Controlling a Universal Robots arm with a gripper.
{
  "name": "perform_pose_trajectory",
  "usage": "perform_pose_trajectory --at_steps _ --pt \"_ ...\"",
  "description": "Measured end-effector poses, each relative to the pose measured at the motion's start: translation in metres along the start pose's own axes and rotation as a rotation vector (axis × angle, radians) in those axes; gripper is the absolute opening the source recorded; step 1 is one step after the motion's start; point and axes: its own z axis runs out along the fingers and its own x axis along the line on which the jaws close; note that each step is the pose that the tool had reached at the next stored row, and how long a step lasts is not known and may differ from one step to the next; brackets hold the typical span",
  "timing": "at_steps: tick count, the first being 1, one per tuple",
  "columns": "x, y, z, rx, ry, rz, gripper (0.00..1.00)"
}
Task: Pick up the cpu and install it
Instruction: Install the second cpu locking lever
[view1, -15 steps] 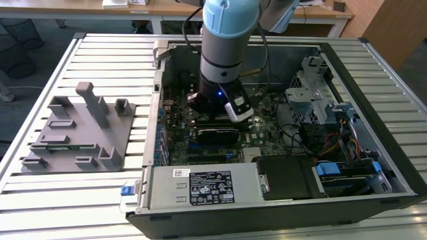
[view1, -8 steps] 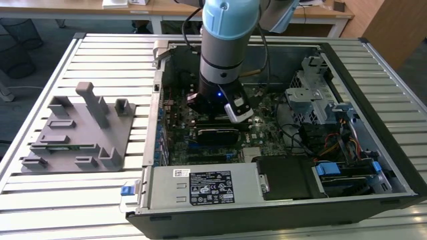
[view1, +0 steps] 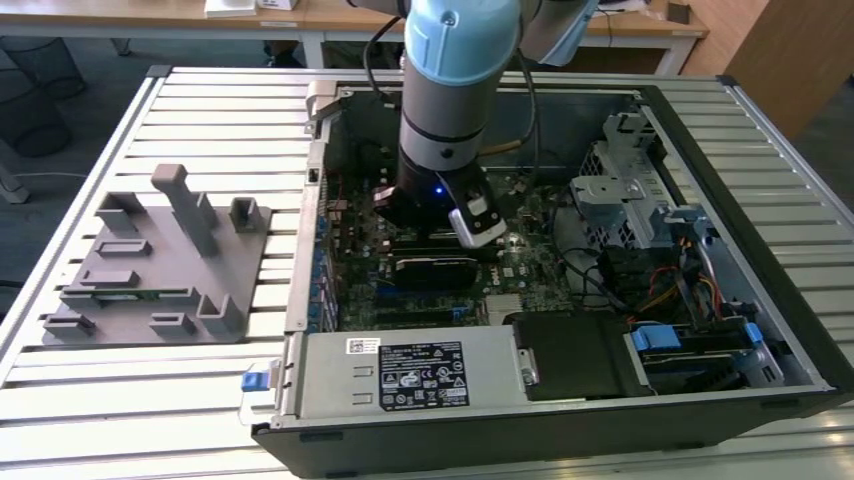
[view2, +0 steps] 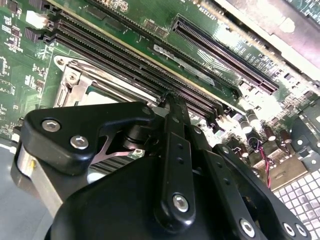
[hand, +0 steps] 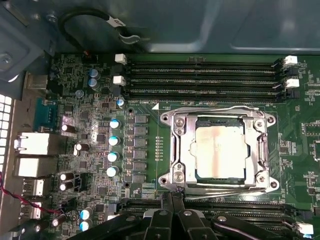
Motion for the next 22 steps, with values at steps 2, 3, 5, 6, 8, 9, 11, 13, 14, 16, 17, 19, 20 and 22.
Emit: perform_pose_trajectory --at_steps 2,3,5,6,8,9,11,13,14,16,17,19,20,22 --pt "0.0005 -0.0004 0.0005 -0.0062 0.0 0.0 0.11" --pt "0.001 -0.0006 0.0009 -0.0089 0.0 0.0 0.11" --pt "0.0013 -0.0011 0.0026 -0.0122 -0.0002 -0.001 0.11" --pt "0.0015 -0.0014 0.0037 -0.0132 -0.0001 -0.001 0.11" --pt "0.0022 -0.0017 0.0047 -0.0181 0.0002 -0.001 0.11" --pt "0.0024 -0.0017 0.0051 -0.0228 0.0 -0.001 0.11" --pt "0.0034 -0.0017 0.0054 -0.032 -0.0002 -0.001 0.11" --pt "0.0038 -0.0016 0.0051 -0.0368 -0.0002 -0.002 0.11" --pt "0.0039 -0.0014 0.004 -0.0369 -0.0002 -0.002 0.11" --pt "0.0041 -0.001 0.0011 -0.0365 -0.0002 -0.002 0.11" --pt "0.0041 -0.0008 0.0001 -0.036 -0.0002 -0.002 0.11" --pt "0.0042 -0.0012 -0.0003 -0.0359 -0.0004 -0.002 0.11" --pt "0.0042 -0.0022 -0.0006 -0.0358 -0.0003 -0.002 0.11" --pt "0.0042 -0.006 -0.0012 -0.0369 -0.0002 -0.001 0.11"
